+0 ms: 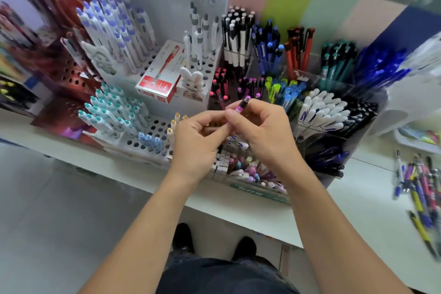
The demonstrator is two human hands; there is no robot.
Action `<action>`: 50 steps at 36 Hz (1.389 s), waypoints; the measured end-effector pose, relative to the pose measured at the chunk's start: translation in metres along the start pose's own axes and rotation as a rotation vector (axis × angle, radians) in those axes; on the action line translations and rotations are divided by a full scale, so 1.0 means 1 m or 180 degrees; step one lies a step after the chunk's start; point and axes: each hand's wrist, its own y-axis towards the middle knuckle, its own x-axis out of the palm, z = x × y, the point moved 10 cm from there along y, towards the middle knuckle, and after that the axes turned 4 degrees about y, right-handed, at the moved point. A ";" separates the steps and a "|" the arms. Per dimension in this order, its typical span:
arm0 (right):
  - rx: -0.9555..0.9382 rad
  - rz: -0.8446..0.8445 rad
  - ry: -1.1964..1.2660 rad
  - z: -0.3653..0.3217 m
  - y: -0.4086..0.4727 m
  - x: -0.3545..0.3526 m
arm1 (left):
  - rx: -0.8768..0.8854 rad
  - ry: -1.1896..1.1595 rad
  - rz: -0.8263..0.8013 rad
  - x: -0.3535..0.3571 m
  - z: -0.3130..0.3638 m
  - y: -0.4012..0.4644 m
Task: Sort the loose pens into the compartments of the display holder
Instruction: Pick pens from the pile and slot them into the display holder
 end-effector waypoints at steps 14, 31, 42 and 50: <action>-0.0921 0.1219 -0.1411 -0.037 0.007 -0.072 | -0.0086 0.1147 -0.0307 0.022 -0.012 0.024; -0.0049 0.1207 -0.2128 0.000 0.026 -0.024 | -0.0355 0.1169 -0.0718 0.036 -0.010 0.034; -0.0577 0.1801 -0.1779 -0.012 0.018 -0.026 | -0.0335 0.1114 -0.0592 0.040 -0.021 0.027; -0.0664 0.1488 -0.1497 -0.009 -0.036 -0.043 | 0.0295 0.1338 -0.0158 0.054 -0.009 -0.009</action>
